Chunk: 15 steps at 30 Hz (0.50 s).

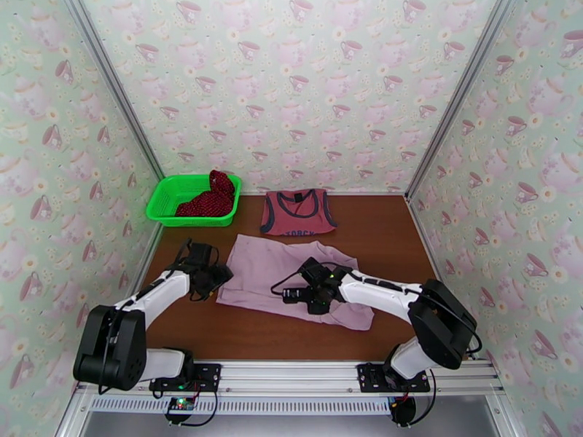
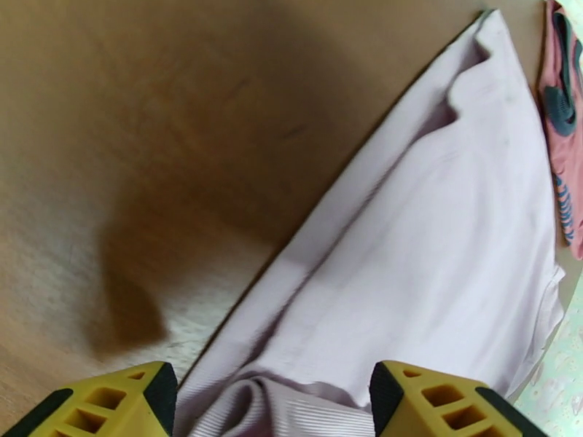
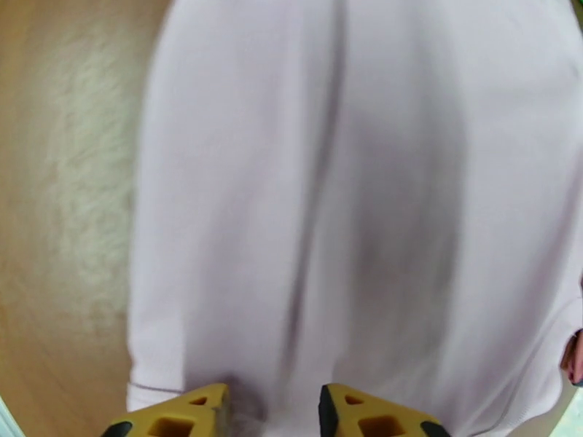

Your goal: Fold and stack the mixed laundry pile

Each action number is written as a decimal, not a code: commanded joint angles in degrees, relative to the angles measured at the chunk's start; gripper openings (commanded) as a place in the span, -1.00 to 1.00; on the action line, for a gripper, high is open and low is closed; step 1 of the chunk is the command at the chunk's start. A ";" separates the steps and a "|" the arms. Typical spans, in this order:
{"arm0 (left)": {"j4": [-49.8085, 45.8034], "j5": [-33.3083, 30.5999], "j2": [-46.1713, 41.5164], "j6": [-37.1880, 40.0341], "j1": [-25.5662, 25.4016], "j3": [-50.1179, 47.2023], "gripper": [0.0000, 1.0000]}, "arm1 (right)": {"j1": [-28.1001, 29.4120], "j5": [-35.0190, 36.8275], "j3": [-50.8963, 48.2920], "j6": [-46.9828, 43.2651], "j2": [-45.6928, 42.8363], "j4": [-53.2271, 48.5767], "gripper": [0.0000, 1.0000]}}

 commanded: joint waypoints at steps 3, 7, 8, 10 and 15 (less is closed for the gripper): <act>-0.53 -0.68 -2.56 0.60 0.05 1.61 0.48 | -0.17 5.73 -2.19 8.27 -2.42 7.27 -0.14; -1.61 1.41 -4.27 0.71 -0.68 1.74 0.39 | -0.16 9.67 -3.01 11.12 -1.30 9.91 -0.14; -2.46 1.81 -4.83 0.88 -1.18 1.85 0.29 | -0.16 10.56 -3.10 11.55 -1.00 10.33 -0.14; -4.56 2.16 -6.53 1.57 -2.40 1.94 0.00 | -0.14 11.84 -3.38 12.27 -0.60 11.06 -0.15; -11.63 1.32 -11.94 3.42 -7.87 1.32 -1.00 | -0.17 10.54 -4.23 13.54 -2.71 11.39 -0.20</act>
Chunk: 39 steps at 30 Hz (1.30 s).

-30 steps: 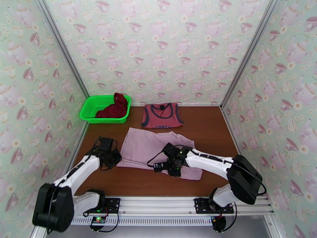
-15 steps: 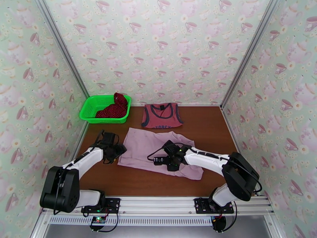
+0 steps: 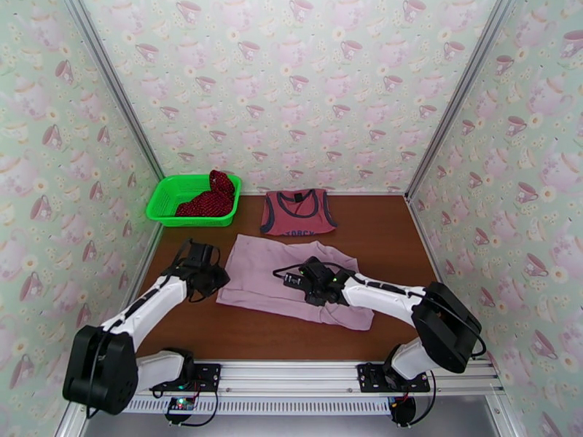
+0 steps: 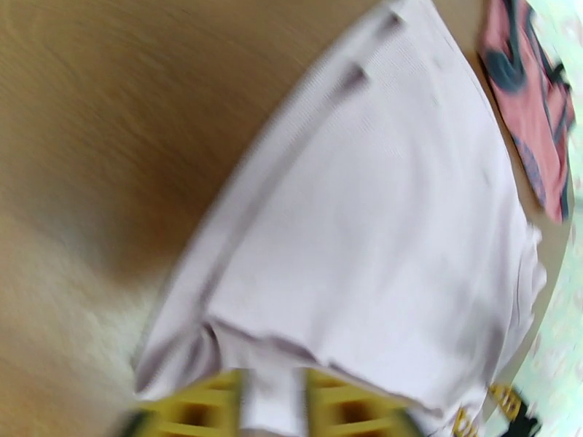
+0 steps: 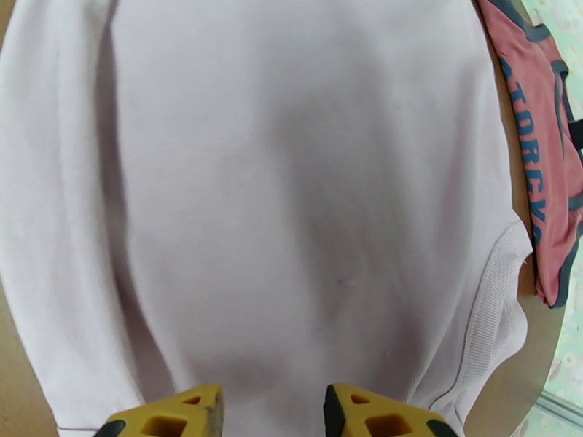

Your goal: Fold and stack the mixed laundry pile

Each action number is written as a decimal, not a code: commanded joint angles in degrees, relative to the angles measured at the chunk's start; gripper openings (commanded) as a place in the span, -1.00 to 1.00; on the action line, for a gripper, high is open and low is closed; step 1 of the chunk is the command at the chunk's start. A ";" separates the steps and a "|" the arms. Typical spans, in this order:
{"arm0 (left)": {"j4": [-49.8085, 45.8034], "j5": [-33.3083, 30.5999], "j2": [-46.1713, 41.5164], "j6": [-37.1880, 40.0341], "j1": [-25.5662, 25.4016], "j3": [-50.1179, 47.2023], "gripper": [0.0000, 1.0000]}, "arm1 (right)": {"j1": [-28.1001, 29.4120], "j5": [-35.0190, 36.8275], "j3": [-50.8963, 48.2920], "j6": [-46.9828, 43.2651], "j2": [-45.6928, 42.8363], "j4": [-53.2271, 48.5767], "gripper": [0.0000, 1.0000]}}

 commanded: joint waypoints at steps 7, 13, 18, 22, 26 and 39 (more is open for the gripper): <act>-10.17 1.46 -3.27 3.33 -8.03 -0.56 -1.00 | -0.13 -1.63 -2.32 3.94 -5.06 1.51 -0.60; -9.09 -1.10 2.67 5.20 -8.28 -0.45 -1.00 | -0.13 -2.67 -2.92 5.03 -5.37 1.47 -0.76; -5.93 -1.50 10.68 6.49 -8.23 2.33 -1.00 | -0.17 -2.85 -3.04 5.14 -5.52 1.24 -0.82; -5.64 -3.37 15.08 7.18 -8.23 5.57 -1.00 | -0.15 -2.84 -3.31 5.14 -5.64 1.07 -0.84; -6.81 -4.73 17.06 8.18 -8.15 9.73 -1.00 | -0.17 -3.03 -3.67 5.36 -5.38 1.11 -0.85; -2.06 -6.94 27.34 10.71 -7.16 14.21 -1.00 | -0.19 -1.07 -3.42 6.43 -4.52 1.29 -0.81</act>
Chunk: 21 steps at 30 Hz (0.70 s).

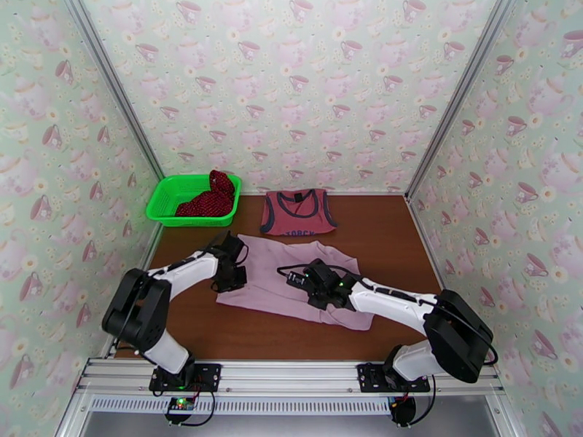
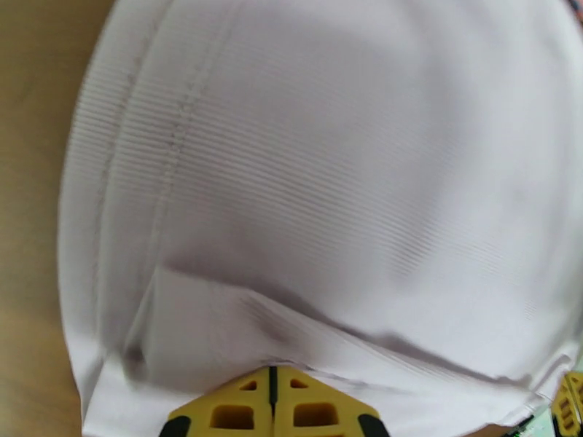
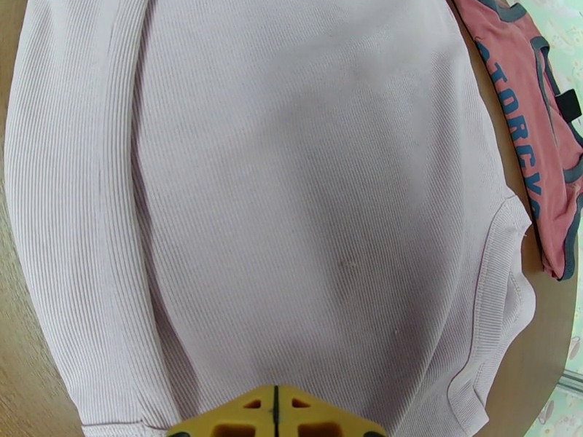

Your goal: Fold and stack the mixed laundry pile

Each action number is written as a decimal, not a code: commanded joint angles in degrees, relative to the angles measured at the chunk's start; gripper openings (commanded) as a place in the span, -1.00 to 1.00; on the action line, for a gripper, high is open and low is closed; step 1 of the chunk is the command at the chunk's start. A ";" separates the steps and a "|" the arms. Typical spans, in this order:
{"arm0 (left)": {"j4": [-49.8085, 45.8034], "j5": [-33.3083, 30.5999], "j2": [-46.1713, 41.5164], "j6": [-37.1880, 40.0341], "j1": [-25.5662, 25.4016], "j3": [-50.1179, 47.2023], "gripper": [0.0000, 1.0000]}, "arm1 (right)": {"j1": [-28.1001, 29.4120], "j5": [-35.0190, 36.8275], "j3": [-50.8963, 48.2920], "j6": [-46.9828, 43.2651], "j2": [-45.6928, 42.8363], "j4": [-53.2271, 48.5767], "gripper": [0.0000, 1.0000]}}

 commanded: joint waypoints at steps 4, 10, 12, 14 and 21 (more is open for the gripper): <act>3.30 -5.75 -3.43 0.23 0.53 1.33 -1.00 | -2.68 2.76 0.46 4.81 -1.34 -0.31 -0.70; -0.13 -9.01 -9.92 -0.74 0.06 -2.10 -1.00 | -10.50 2.72 7.59 16.08 0.94 -2.14 -0.61; 1.25 -8.56 -11.27 -2.20 -0.53 -5.92 -1.00 | -12.51 1.93 11.47 19.14 3.47 -3.63 -0.57; 4.33 -6.88 -11.68 -4.24 -1.19 -10.41 -1.00 | -14.15 0.78 15.42 20.95 6.46 -4.98 -0.52; 12.27 -4.91 -9.11 -12.42 -4.36 -22.28 -1.00 | -19.35 -0.78 29.10 28.10 18.91 -11.51 -0.41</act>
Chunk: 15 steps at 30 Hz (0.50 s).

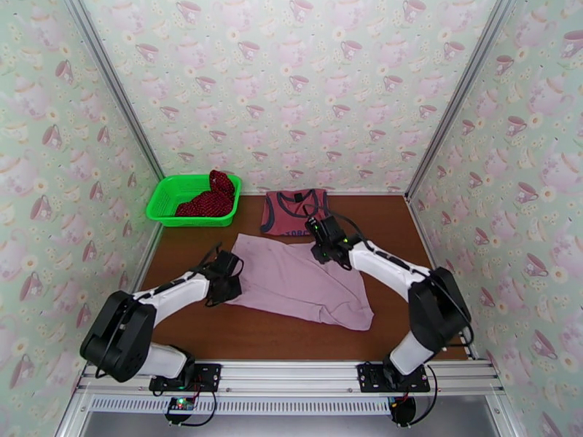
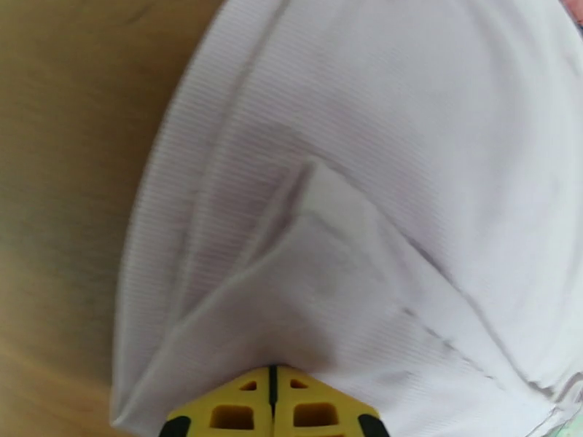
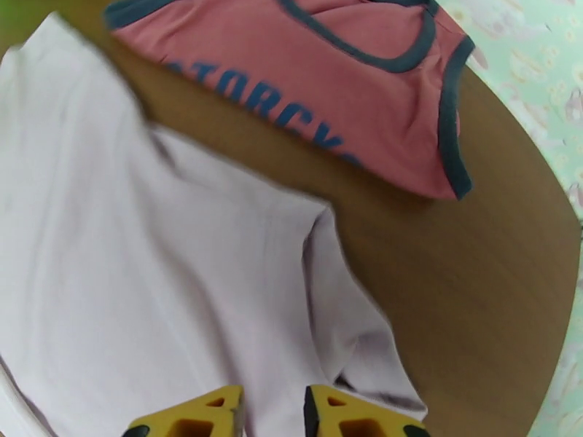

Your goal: Fold and stack the mixed laundry pile

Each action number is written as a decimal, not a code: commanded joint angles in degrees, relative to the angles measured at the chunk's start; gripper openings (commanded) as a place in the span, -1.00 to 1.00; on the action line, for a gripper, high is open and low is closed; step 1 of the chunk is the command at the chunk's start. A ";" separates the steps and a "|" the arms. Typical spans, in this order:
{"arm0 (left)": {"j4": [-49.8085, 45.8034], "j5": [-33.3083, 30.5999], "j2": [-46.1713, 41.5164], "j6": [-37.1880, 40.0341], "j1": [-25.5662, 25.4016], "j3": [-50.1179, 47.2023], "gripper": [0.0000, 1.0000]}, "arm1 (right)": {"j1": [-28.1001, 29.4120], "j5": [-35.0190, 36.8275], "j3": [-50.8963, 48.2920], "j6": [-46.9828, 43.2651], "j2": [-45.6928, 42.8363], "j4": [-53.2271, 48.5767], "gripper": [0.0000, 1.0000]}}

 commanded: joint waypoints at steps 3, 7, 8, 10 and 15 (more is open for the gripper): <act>-0.75 1.01 2.17 -6.71 -2.00 -7.75 -1.00 | -3.30 -2.16 6.04 7.78 7.91 -6.06 -0.40; -6.69 -1.33 -2.35 -9.06 -2.55 -8.24 -1.00 | -4.84 -2.59 8.23 9.50 13.10 -6.36 -0.37; -8.37 -1.79 -4.08 -9.82 -2.73 -8.61 -1.00 | -5.28 -2.67 8.68 9.93 14.44 -6.72 -0.37; -10.97 -2.34 -7.84 -11.45 -2.85 -9.60 -1.00 | -5.97 -2.28 9.24 10.68 16.22 -7.75 -0.37; -17.02 -4.25 -18.21 -14.81 -3.06 -11.11 -1.00 | -8.82 -2.08 5.97 12.69 15.07 -6.77 -0.36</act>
